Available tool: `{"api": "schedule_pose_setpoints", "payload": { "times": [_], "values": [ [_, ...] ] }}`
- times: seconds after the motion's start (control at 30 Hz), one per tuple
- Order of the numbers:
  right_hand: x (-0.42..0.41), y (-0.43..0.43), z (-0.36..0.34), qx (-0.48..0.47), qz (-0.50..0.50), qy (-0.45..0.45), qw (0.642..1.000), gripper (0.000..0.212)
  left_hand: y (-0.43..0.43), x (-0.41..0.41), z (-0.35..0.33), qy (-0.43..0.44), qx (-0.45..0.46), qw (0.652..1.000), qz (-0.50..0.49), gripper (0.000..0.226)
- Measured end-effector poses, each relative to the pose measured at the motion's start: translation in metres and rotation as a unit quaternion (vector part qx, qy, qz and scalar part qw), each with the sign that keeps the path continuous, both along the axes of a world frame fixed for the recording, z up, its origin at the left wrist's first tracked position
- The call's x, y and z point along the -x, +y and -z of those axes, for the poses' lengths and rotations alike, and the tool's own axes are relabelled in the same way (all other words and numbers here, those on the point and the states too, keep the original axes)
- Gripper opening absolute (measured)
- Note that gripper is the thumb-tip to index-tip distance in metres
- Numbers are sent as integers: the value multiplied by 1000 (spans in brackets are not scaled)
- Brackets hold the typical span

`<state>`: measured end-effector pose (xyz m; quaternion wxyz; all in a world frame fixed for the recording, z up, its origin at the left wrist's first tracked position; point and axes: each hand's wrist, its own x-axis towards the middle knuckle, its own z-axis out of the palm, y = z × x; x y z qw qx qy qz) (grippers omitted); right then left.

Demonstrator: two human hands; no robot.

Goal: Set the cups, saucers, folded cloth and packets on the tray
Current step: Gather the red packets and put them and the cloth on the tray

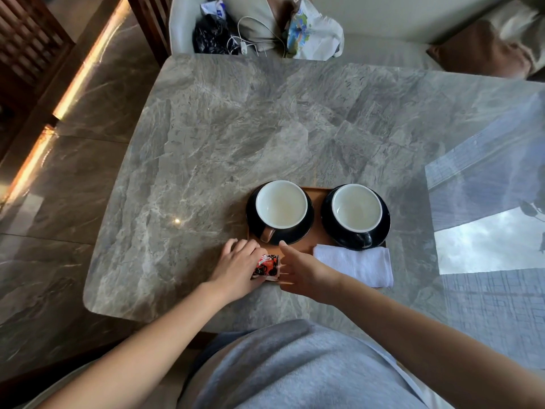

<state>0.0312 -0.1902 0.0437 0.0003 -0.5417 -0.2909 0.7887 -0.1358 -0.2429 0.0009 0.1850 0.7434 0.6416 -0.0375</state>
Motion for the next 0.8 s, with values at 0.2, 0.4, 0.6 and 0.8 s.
{"api": "schedule_pose_setpoints", "payload": {
  "times": [0.2,0.4,0.6,0.8],
  "values": [
    [-1,2,-9,6,4,-15,1000,36,1,0,-1,8,2,1000,10,48],
    [-4,2,-12,3,2,-17,1000,41,0,0,-2,5,5,1000,7,48],
    [-2,1,-12,0,0,-16,1000,36,1,0,-5,5,4,1000,15,49],
    [-10,1,-19,-3,22,9,1000,34,-3,3,-8,-31,-69,997,0,42]
  ]
}}
